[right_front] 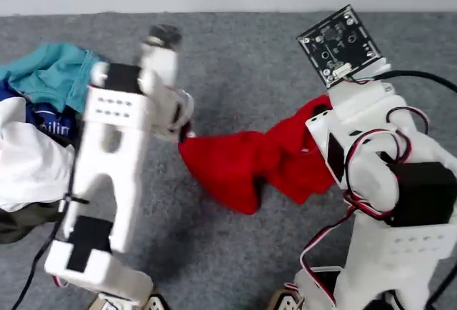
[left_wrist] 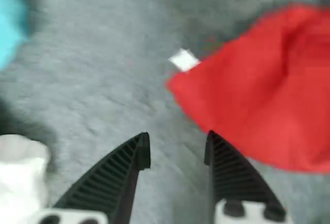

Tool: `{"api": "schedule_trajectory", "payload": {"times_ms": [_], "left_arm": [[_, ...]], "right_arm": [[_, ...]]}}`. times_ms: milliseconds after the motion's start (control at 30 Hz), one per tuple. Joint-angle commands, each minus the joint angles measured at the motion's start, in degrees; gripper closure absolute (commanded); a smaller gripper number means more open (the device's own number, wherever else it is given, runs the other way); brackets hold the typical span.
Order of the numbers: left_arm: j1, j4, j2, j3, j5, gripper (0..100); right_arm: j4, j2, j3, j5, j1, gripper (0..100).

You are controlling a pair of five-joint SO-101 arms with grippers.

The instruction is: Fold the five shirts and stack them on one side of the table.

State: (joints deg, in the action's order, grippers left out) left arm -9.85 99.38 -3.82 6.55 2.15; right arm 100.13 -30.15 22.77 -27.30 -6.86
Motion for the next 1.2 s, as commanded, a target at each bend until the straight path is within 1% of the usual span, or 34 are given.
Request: {"api": "schedule_trajectory", "payload": {"times_ms": [0, 100, 200, 367, 433, 533, 667, 733, 867, 1000, 1067, 1167], "left_arm": [[-7.8, 1.0, 3.1, -8.1, -1.6, 82], [-10.7, -1.8, 3.1, -12.4, -5.8, 82], [-11.0, -3.9, 3.1, -13.6, -6.0, 82], [-11.0, -4.3, 3.0, -13.7, -6.1, 82], [-11.0, -5.5, 3.0, -13.8, -6.1, 82], [-10.8, -10.8, 3.0, -15.9, -6.0, 82], [-10.6, -22.2, 3.0, -21.0, -5.9, 82], [-10.6, -24.4, 3.1, -21.9, -5.9, 82], [-10.5, -22.9, 3.7, -21.4, -6.1, 82], [-10.2, -14.0, 3.7, -15.2, -6.2, 82], [-8.9, -9.7, 3.7, -10.9, -6.2, 82], [-4.0, -4.1, 3.7, -3.7, -6.3, 82]], "right_arm": [[1.2, -1.2, 0.7, -0.2, 1.0, 99.0], [1.2, -1.6, 0.7, 0.1, 1.2, 99.0], [-0.9, -2.5, 2.3, 0.2, 0.8, 99.0], [-8.0, -7.8, 6.6, 3.8, 0.7, 99.0], [-8.2, -9.5, 8.7, 4.0, 0.8, 99.0], [-7.0, -11.6, 13.3, 4.1, 0.9, 99.0], [-6.3, -13.1, 21.5, 4.2, 0.8, 99.0], [-6.0, -13.5, 25.5, 4.2, 1.1, 99.0], [-3.2, -13.4, 25.8, 4.0, 1.2, 99.0], [-2.5, -13.1, 19.1, 4.1, 0.8, 99.0], [-3.5, -13.1, 14.1, 4.2, 0.7, 99.0], [-7.7, -13.1, 3.5, 4.2, 0.7, 99.0]]}}
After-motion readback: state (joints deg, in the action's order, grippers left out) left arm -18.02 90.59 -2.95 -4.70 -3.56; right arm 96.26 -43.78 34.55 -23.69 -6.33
